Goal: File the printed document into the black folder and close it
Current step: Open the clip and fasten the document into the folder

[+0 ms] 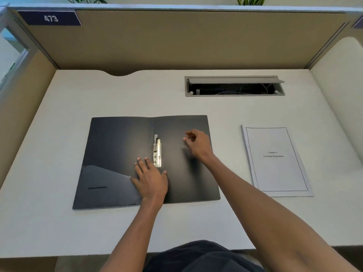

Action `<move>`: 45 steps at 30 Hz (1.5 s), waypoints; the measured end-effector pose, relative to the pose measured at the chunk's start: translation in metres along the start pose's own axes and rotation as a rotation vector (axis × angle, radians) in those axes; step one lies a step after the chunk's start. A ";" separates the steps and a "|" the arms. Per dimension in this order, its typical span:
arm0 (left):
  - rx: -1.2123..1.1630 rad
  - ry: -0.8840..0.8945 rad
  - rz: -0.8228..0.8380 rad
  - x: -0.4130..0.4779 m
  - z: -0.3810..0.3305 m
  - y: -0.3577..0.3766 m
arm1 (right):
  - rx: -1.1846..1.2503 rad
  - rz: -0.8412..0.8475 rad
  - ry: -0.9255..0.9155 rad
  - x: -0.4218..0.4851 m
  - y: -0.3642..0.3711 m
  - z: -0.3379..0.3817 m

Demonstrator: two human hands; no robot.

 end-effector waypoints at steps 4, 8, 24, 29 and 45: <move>-0.071 0.089 -0.081 -0.018 -0.040 -0.002 | 0.020 -0.051 0.051 -0.017 -0.040 -0.048; -0.173 0.181 -0.068 -0.040 -0.092 0.012 | 0.042 -0.113 0.080 -0.032 -0.083 -0.096; -0.385 0.217 0.180 -0.114 -0.260 0.123 | -0.091 -0.206 0.171 -0.073 -0.220 -0.270; -0.409 0.147 0.189 -0.123 -0.288 0.148 | -0.279 -0.246 0.237 -0.080 -0.250 -0.310; -0.649 -0.180 0.123 -0.127 -0.310 0.172 | -0.359 -0.079 0.291 -0.080 -0.241 -0.338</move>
Point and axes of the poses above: each hand's wrist, its own x-axis towards the middle knuckle, its own y-axis out of the palm, z = x × y, the point moved 9 cm from there along x, towards the middle knuckle, and after that the axes turned 13 degrees about -x, right-handed, at the moved point
